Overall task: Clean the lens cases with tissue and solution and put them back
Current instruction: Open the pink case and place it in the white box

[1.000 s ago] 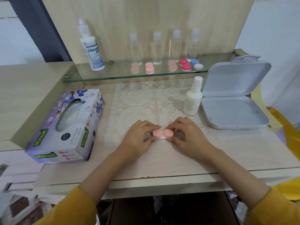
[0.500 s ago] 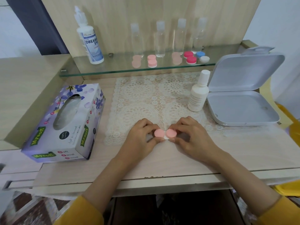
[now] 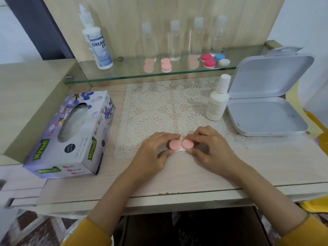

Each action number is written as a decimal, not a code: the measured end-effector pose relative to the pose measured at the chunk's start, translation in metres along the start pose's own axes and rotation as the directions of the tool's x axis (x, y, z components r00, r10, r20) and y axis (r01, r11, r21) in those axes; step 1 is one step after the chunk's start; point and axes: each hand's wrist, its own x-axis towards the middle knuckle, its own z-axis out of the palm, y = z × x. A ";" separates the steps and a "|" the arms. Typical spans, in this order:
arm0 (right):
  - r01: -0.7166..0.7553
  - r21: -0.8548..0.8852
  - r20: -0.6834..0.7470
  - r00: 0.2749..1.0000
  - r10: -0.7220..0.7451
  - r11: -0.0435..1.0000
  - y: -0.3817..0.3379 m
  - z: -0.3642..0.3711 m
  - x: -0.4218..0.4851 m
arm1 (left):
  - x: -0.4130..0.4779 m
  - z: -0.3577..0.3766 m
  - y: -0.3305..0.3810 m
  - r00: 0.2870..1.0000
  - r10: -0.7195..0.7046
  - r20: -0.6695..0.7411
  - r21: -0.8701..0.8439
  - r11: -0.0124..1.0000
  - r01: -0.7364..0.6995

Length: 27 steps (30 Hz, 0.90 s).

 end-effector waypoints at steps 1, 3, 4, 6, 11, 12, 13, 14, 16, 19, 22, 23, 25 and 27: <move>0.000 -0.001 0.001 1.000 0.000 1.000 0.000 0.000 0.000 | 0.000 0.000 0.000 1.000 0.001 -0.004 0.003 1.000 -0.001; 0.001 -0.003 0.002 1.000 -0.001 1.000 0.000 0.000 0.000 | 0.000 0.000 0.000 1.000 -0.005 -0.027 0.010 1.000 0.005; 0.000 -0.002 0.002 1.000 0.000 1.000 0.000 0.000 0.000 | 0.000 0.001 0.000 1.000 -0.006 -0.030 0.008 1.000 0.006; -0.005 0.000 0.001 1.000 0.005 1.000 0.000 0.000 0.000 | -0.001 0.000 0.000 1.000 -0.005 -0.002 -0.007 1.000 0.005; -0.006 0.006 0.002 1.000 0.006 1.000 -0.001 0.000 0.000 | 0.000 0.001 0.000 1.000 -0.022 0.018 0.034 0.999 0.021; -0.007 0.006 0.004 1.000 0.007 1.000 -0.001 -0.001 0.000 | 0.000 0.001 0.000 0.999 -0.032 0.004 0.052 0.998 0.032; -0.005 0.005 0.006 1.000 0.005 1.000 -0.001 -0.001 0.000 | 0.000 0.002 0.000 0.999 -0.046 -0.008 0.067 0.997 0.046; -0.001 0.005 0.006 1.000 0.001 1.000 -0.001 -0.001 -0.001 | 0.001 0.003 0.000 0.998 -0.061 -0.018 0.072 0.995 0.063; 0.003 0.003 0.005 1.000 -0.003 1.000 -0.001 -0.001 -0.001 | 0.002 0.003 0.001 0.995 -0.099 -0.027 0.045 0.994 0.100; -0.003 0.005 0.009 1.000 0.002 1.000 -0.001 -0.001 -0.001 | 0.003 0.002 0.003 0.990 -0.124 -0.062 0.006 0.992 0.124; -0.008 0.012 0.010 1.000 0.008 1.000 -0.001 -0.001 -0.001 | 0.001 -0.001 0.005 0.983 -0.141 -0.118 0.012 0.990 0.143; -0.011 0.014 0.011 1.000 0.011 1.000 -0.001 -0.001 0.000 | 0.000 -0.003 0.005 0.981 -0.147 -0.124 0.020 0.988 0.150; -0.016 0.015 0.013 1.000 0.016 1.000 -0.001 -0.001 0.000 | -0.004 -0.007 0.004 0.980 -0.157 -0.122 0.051 0.985 0.164; -0.015 0.014 0.014 1.000 0.015 1.000 -0.001 -0.001 -0.001 | -0.009 -0.012 0.002 0.978 -0.179 -0.106 0.091 0.978 0.188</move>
